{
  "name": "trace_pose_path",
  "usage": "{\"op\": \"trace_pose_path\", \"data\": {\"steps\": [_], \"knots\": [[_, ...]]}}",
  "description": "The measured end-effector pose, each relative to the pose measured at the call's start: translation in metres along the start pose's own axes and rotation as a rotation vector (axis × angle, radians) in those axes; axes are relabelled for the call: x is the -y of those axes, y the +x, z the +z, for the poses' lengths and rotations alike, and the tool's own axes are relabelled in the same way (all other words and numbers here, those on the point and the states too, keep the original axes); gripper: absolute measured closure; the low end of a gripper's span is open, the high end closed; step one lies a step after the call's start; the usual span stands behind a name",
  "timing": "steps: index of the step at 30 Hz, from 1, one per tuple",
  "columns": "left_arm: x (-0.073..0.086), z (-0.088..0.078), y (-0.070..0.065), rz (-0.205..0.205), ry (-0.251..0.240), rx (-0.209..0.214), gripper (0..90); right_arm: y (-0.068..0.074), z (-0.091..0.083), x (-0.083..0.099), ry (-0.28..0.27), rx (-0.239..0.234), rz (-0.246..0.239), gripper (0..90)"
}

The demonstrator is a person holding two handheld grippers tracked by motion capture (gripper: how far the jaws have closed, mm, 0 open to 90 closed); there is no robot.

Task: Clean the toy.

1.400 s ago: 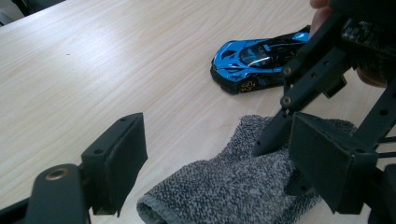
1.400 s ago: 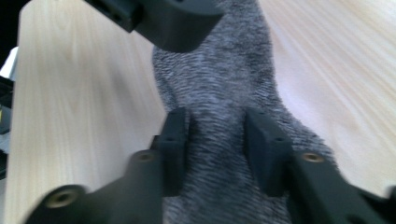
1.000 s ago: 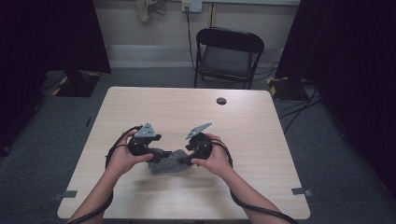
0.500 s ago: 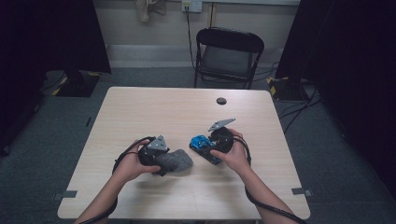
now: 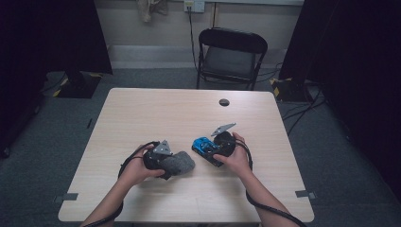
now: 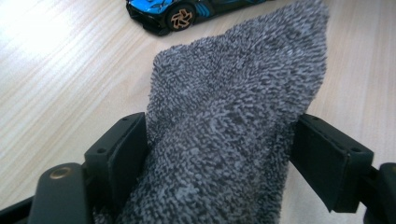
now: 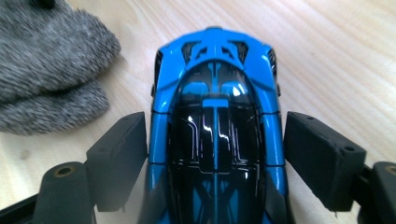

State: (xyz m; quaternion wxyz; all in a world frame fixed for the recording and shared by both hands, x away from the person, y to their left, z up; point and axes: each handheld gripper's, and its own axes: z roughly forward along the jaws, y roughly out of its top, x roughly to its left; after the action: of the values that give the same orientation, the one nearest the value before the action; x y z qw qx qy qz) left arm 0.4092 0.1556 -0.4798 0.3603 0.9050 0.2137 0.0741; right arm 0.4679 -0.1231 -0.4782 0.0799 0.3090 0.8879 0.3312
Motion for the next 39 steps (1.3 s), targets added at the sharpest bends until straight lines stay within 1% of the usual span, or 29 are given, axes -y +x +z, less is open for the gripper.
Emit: {"op": "trace_pose_path", "data": {"steps": [3, 7, 8, 10, 13, 15, 16, 17, 19, 21, 22, 23, 24, 25, 26, 27, 28, 29, 30, 31, 33, 35, 39], "knots": [[0.002, 0.002, 0.0, -0.014, -0.016, 0.001, 20.7, 0.0, 0.004, 0.001, 0.007, -0.004, 0.0, 22.1], [0.004, 0.003, 0.001, -0.018, -0.019, 0.001, 21.2, 0.002, 0.009, 0.002, 0.022, 0.009, -0.027, 21.9], [0.005, 0.003, 0.001, -0.019, -0.02, 0.0, 21.2, 0.003, 0.01, 0.002, 0.023, 0.011, -0.027, 21.6], [0.005, 0.003, 0.002, -0.015, -0.024, -0.001, 21.7, 0.002, 0.01, 0.002, 0.016, 0.006, -0.025, 22.1], [0.006, 0.002, 0.002, -0.008, -0.023, -0.006, 22.9, 0.003, 0.01, 0.002, 0.02, 0.014, -0.034, 21.2], [0.007, 0.002, 0.001, -0.013, -0.027, -0.008, 24.0, 0.003, 0.011, 0.002, 0.023, 0.02, -0.033, 21.3], [0.006, 0.002, 0.001, -0.006, -0.022, -0.011, 24.5, 0.004, 0.011, 0.001, 0.029, 0.03, -0.034, 21.5], [0.006, 0.001, 0.001, 0.006, -0.016, -0.012, 25.7, 0.005, 0.01, 0.001, 0.042, 0.046, -0.03, 21.9], [0.006, 0.001, 0.001, 0.013, -0.021, -0.025, 28.1, 0.007, 0.011, 0.0, 0.051, 0.064, -0.018, 21.9], [0.006, -0.001, 0.001, 0.003, -0.02, -0.036, 35.9, 0.007, 0.011, -0.001, 0.053, 0.067, -0.006, 21.1], [0.006, -0.001, 0.0, -0.016, -0.027, -0.036, 38.9, 0.008, 0.011, -0.001, 0.056, 0.067, 0.002, 20.4], [0.006, -0.002, 0.001, -0.011, -0.022, -0.03, 40.6, 0.008, 0.011, -0.002, 0.06, 0.068, 0.001, 19.9], [0.006, -0.003, 0.0, -0.016, -0.022, -0.036, 45.2, 0.009, 0.012, -0.002, 0.065, 0.073, -0.003, 19.2], [0.006, -0.004, 0.0, -0.013, -0.012, -0.045, 48.2, 0.01, 0.012, -0.003, 0.067, 0.079, -0.003, 19.8], [0.005, -0.004, 0.0, -0.027, -0.014, -0.047, 52.0, 0.011, 0.011, -0.003, 0.06, 0.082, -0.006, 23.9], [0.004, -0.005, 0.0, -0.024, -0.008, -0.052, 55.0, 0.012, 0.011, -0.003, 0.051, 0.078, -0.013, 23.5], [0.004, -0.006, 0.0, -0.027, -0.007, -0.064, 58.8, 0.012, 0.012, -0.002, 0.056, 0.077, -0.008, 21.0], [0.004, -0.006, 0.001, -0.033, -0.008, -0.068, 62.4, 0.012, 0.012, -0.002, 0.053, 0.076, 0.002, 21.0], [0.004, -0.007, 0.002, -0.051, -0.011, -0.071, 64.2, 0.013, 0.012, -0.001, 0.053, 0.08, 0.005, 21.2], [0.005, -0.008, 0.003, -0.063, -0.013, -0.076, 65.7, 0.013, 0.012, -0.001, 0.051, 0.085, 0.011, 21.3], [0.006, -0.01, 0.004, -0.074, -0.006, -0.099, 66.5, 0.013, 0.011, 0.0, 0.043, 0.087, 0.008, 21.9], [0.007, -0.011, 0.004, -0.083, -0.012, -0.098, 66.4, 0.014, 0.011, 0.002, 0.038, 0.093, 0.018, 23.1], [0.008, -0.011, 0.004, -0.083, -0.021, -0.104, 63.9, 0.014, 0.009, 0.003, 0.034, 0.099, 0.027, 25.4]]}}
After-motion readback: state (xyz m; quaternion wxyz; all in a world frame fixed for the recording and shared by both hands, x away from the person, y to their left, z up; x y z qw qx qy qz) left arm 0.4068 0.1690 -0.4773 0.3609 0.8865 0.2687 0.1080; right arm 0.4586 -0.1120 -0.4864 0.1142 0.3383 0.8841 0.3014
